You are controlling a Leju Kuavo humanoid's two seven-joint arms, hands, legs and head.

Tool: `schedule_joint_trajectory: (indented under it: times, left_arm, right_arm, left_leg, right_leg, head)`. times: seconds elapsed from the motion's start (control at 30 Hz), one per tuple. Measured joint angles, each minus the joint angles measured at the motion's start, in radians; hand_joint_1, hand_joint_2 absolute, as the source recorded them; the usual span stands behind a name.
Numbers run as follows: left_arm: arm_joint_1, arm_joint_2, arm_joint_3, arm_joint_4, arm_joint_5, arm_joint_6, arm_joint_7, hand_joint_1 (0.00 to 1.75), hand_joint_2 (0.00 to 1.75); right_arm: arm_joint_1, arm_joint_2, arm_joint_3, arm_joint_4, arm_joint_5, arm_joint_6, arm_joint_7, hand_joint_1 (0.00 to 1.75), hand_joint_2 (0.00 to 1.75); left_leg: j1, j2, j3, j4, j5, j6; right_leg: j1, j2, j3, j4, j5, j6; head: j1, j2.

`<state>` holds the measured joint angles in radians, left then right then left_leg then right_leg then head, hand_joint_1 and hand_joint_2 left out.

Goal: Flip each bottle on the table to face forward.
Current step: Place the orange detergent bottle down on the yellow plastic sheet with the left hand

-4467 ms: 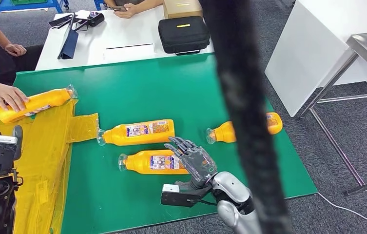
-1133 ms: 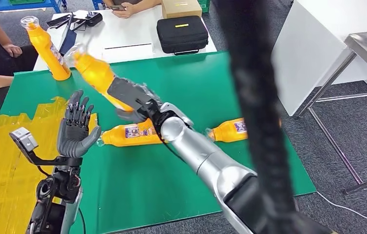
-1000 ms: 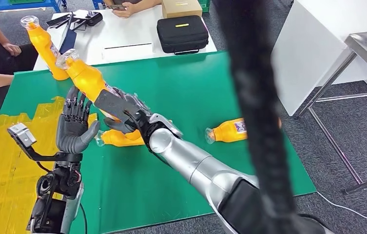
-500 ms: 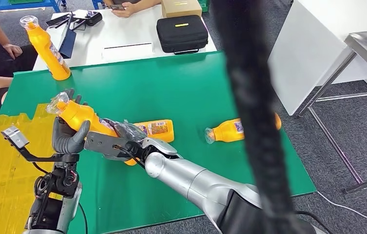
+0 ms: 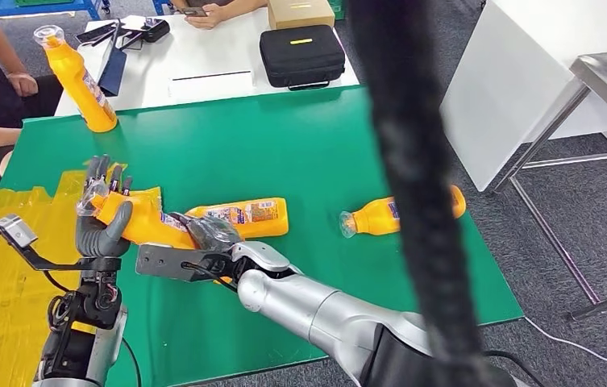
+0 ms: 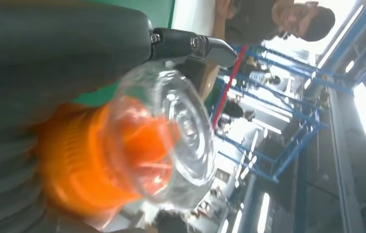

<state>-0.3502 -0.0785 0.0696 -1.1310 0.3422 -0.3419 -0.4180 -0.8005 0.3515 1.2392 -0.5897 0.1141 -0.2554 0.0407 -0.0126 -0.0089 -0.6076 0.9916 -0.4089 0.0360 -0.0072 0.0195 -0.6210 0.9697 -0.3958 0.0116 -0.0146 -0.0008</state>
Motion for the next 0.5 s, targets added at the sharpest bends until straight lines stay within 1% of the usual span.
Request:
schedule_joint_trajectory:
  times: [0.1,0.13,0.23,0.3,0.43,0.5]
  left_arm:
    - [-0.016,0.006,0.003,0.017,-0.06,0.006,0.038,0.0,1.75]
    - [-0.021,0.008,0.002,0.024,-0.075,-0.011,0.057,0.0,1.75]
    - [-0.028,0.011,-0.006,0.057,-0.078,-0.103,0.107,0.0,1.75]
    - [-0.03,0.011,-0.01,0.076,-0.07,-0.14,0.116,0.0,1.75]
    - [-0.031,0.011,-0.014,0.091,-0.042,-0.191,0.127,0.0,1.75]
    - [-0.024,0.011,-0.022,0.09,-0.022,-0.217,0.144,0.0,0.87]
  right_arm:
    - [0.004,0.0,0.007,-0.018,0.051,-0.037,0.035,1.75,1.75]
    - [0.003,-0.001,0.007,-0.024,0.071,-0.051,0.052,1.75,1.75]
    - [-0.009,-0.002,0.006,-0.046,0.121,-0.072,0.101,1.75,1.75]
    - [-0.019,-0.003,0.005,-0.057,0.135,-0.069,0.121,1.75,1.75]
    - [-0.03,-0.005,0.004,-0.065,0.14,-0.067,0.132,1.75,1.75]
    - [-0.042,-0.006,0.004,-0.065,0.135,-0.067,0.135,1.75,1.75]
  left_leg:
    - [0.0,-0.001,0.0,0.0,0.0,0.0]
    - [0.0,-0.001,0.0,0.0,0.0,0.0]
    - [0.0,0.0,0.0,0.0,0.0,0.0]
    - [0.0,0.0,0.0,0.0,0.0,0.0]
    - [0.0,0.0,0.0,0.0,0.0,0.0]
    - [0.0,0.0,0.0,0.0,0.0,0.0]
  right_leg:
    - [0.0,0.0,0.0,0.0,0.0,0.0]
    - [0.0,0.0,0.0,0.0,0.0,0.0]
    - [0.0,0.0,0.0,0.0,0.0,0.0]
    - [0.0,0.0,0.0,0.0,0.0,0.0]
    - [0.0,0.0,0.0,0.0,0.0,0.0]
    - [0.0,0.0,-0.001,0.0,0.0,0.0]
  head:
    - [0.0,0.0]
    - [0.0,0.0]
    - [0.0,0.0]
    - [0.0,0.0]
    - [0.0,0.0]
    - [0.0,0.0]
